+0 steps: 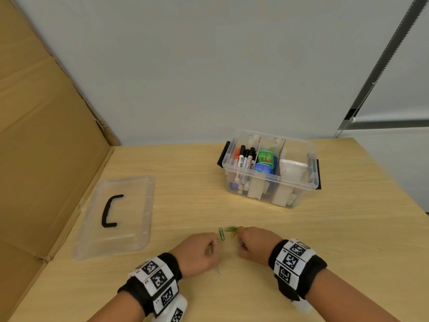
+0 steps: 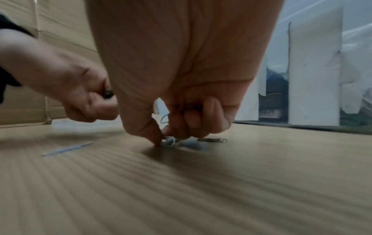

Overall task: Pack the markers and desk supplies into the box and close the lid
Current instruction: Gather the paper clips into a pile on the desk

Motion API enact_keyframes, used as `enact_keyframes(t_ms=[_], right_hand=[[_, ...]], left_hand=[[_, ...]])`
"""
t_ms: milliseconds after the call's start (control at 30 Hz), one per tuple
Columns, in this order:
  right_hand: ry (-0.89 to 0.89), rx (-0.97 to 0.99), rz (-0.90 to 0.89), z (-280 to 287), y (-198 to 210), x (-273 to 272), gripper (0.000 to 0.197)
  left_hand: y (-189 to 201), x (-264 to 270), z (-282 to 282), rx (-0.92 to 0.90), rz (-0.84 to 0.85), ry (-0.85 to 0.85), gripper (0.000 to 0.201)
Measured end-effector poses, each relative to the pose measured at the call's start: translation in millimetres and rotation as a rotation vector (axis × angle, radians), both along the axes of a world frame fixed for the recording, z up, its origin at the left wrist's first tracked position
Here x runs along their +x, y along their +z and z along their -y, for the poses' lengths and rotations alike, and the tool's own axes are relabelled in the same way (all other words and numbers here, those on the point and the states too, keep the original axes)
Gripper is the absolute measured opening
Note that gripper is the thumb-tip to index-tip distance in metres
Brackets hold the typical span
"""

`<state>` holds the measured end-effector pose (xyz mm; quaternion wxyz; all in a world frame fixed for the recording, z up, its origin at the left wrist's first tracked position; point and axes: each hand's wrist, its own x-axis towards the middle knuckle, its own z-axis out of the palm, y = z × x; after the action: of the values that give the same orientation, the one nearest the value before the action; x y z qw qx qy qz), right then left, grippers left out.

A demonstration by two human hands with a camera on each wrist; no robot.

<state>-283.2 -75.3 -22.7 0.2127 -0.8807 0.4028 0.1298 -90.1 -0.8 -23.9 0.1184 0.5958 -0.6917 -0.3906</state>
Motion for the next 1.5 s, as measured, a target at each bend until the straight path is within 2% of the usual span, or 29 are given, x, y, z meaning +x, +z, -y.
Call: enact_keyframes(t_ms=[33, 100, 167, 267, 300, 367, 400, 467, 567, 633, 733, 800, 867, 1000, 1067, 1100, 1167, 1233, 1300, 1367, 1433, 1500], right_hand=[[-0.015, 0.033, 0.011, -2, -1, -1, 0.012], [-0.114, 0.142, 0.116, 0, -3, -6, 0.013], [-0.357, 0.362, 0.406, 5, -4, -16, 0.018], [-0.714, 0.907, 1.056, 11, -3, -32, 0.017], [-0.783, 1.022, 1.191, 11, 0, -36, 0.015], [-0.89, 1.046, 1.27, 12, 2, -40, 0.019], [-0.92, 0.99, 1.231, 14, 3, -41, 0.021], [-0.879, 0.741, 1.018, 18, 2, -42, 0.021], [-0.541, 0.224, 0.492, 21, -3, -47, 0.007], [-0.347, 0.104, 0.245, 19, -4, -45, 0.009], [-0.261, 0.014, 0.092, 15, 2, -36, 0.012], [-0.229, -0.044, 0.032, 15, 4, -30, 0.015], [-0.194, -0.058, -0.045, 12, 5, -23, 0.013], [-0.209, 0.05, -0.025, 8, 0, -19, 0.014], [-0.302, 0.159, 0.152, 10, -4, -21, 0.017], [-0.386, 0.25, 0.298, 11, -4, -22, 0.021], [-0.61, 0.589, 0.715, 12, -3, -25, 0.019], [-0.753, 0.941, 1.093, 13, -1, -26, 0.016], [-0.825, 1.075, 1.226, 13, -1, -21, 0.029], [-0.876, 1.112, 1.226, 13, -3, -13, 0.034], [-0.892, 1.056, 1.165, 15, -7, -8, 0.025], [-0.88, 0.956, 1.102, 19, -10, -6, 0.024]], left_hand=[[-2, 1, -2, -0.011, 0.027, -0.058, 0.005], [-8, 4, -3, -0.004, 0.07, -0.165, 0.02], [-12, 5, 0, -0.008, 0.09, -0.215, 0.023], [-11, 3, 3, -0.04, 0.102, -0.245, 0.016], [-9, 1, 4, -0.045, 0.114, -0.263, 0.015], [-6, -3, 5, -0.052, 0.162, -0.296, 0.015], [-4, -4, 6, -0.049, 0.183, -0.305, 0.015], [-2, -7, 7, -0.027, 0.204, -0.307, 0.016], [-1, -9, 8, -0.007, 0.229, -0.321, 0.017], [-2, -9, 7, -0.007, 0.257, -0.325, 0.018], [-6, -9, 3, -0.035, 0.267, -0.313, 0.018], [-8, -7, 1, -0.052, 0.157, -0.249, 0.015], [-8, -1, 3, -0.029, -0.045, -0.092, 0.016], [3, 6, 15, 0.208, -0.739, 0.427, 0.016], [7, 7, 17, 0.279, -1.007, 0.569, 0.021], [9, 8, 17, 0.302, -1.104, 0.596, 0.022], [10, 11, 17, 0.335, -1.248, 0.607, 0.017], [11, 12, 19, 0.363, -1.32, 0.612, 0.021], [11, 10, 23, 0.364, -1.256, 0.626, 0.031], [8, 7, 26, 0.332, -1.05, 0.606, 0.032], [4, 7, 28, 0.213, -0.713, 0.488, 0.03], [0, 10, 29, 0.015, -0.274, 0.272, 0.024]])
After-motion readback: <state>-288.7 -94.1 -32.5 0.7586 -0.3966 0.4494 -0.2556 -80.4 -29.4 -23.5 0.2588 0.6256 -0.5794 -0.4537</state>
